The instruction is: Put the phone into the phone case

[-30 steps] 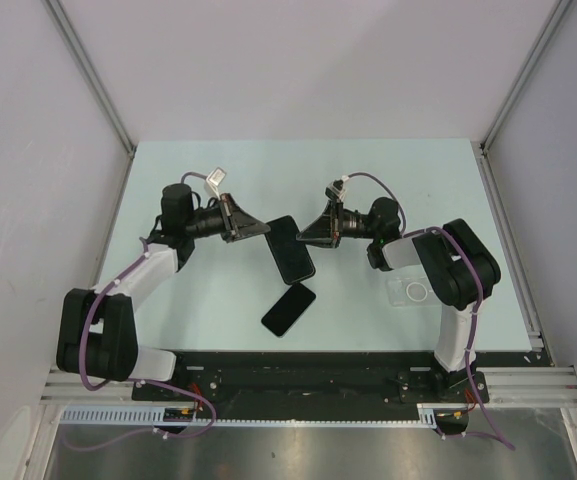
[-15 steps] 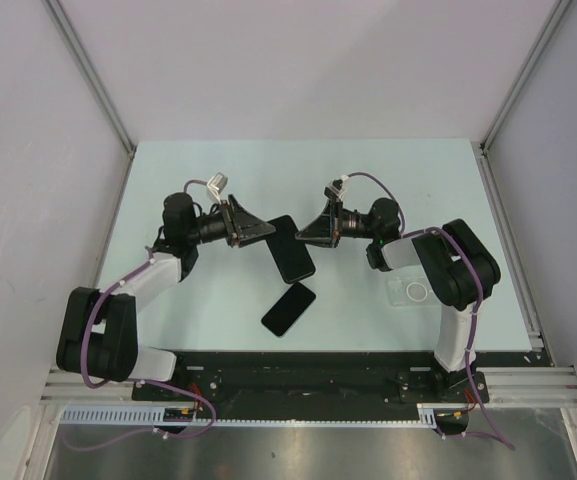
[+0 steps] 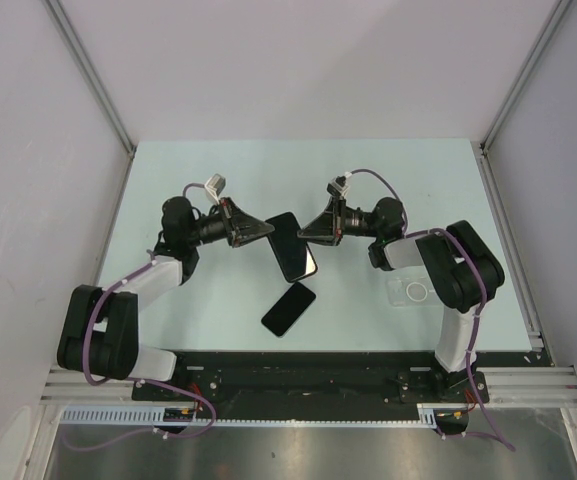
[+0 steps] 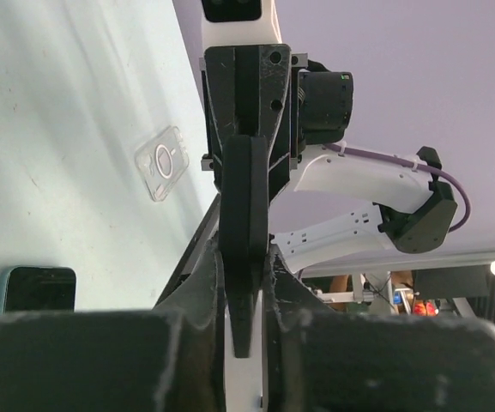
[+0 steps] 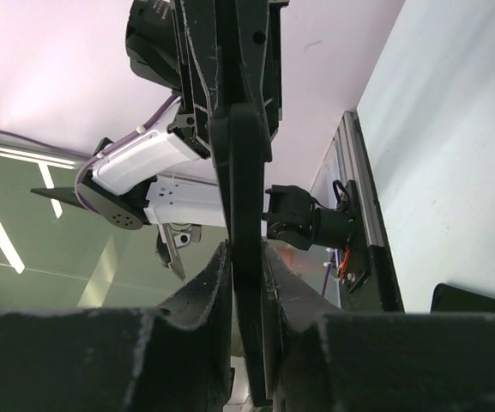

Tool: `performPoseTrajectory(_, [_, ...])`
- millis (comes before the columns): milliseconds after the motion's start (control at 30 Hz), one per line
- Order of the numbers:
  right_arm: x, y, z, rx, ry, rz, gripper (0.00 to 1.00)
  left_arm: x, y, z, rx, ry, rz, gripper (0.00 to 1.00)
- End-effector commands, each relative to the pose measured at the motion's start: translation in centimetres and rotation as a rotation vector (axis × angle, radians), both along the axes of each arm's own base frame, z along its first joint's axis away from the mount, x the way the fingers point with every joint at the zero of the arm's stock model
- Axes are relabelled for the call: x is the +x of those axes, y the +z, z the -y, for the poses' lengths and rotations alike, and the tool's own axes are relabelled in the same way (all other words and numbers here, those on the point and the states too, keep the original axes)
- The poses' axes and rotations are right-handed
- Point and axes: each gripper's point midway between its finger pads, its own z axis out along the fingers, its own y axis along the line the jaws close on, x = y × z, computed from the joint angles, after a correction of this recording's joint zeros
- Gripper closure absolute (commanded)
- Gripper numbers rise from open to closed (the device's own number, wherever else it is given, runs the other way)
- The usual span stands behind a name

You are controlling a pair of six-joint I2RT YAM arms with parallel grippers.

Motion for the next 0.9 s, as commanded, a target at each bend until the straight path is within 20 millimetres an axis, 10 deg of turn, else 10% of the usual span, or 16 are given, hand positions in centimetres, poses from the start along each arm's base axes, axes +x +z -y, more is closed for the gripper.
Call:
performPoseTrajectory(0, [-1.6, 3.9, 0.9, 0.127, -0.006, 0.26, 0.78, -0.5, 1.8, 0.4, -0.03, -0.041, 0.071, 1.0])
performPoseTrajectory(267, [-1.4, 4.5, 0.9, 0.14, -0.024, 0.268, 0.54, 0.1, -0.4, 0.1, 0.173, -0.038, 0.121, 1.0])
performPoseTrajectory(467, [-1.3, 4.7, 1.0, 0.145, -0.035, 0.273, 0.84, 0.0, 0.0, 0.3, 0.178, -0.059, 0.144, 1.0])
performPoseTrajectory(667, [-0.6, 7.5, 1.4, 0.2, -0.109, 0.288, 1.0, -0.6, 1.2, 0.4, 0.172, -0.052, 0.179, 0.49])
performPoseTrajectory(867, [0.3, 9.6, 1.6, 0.253, -0.174, 0.29, 1.0, -2.3, 1.8, 2.2, 0.115, -0.092, 0.218, 0.36])
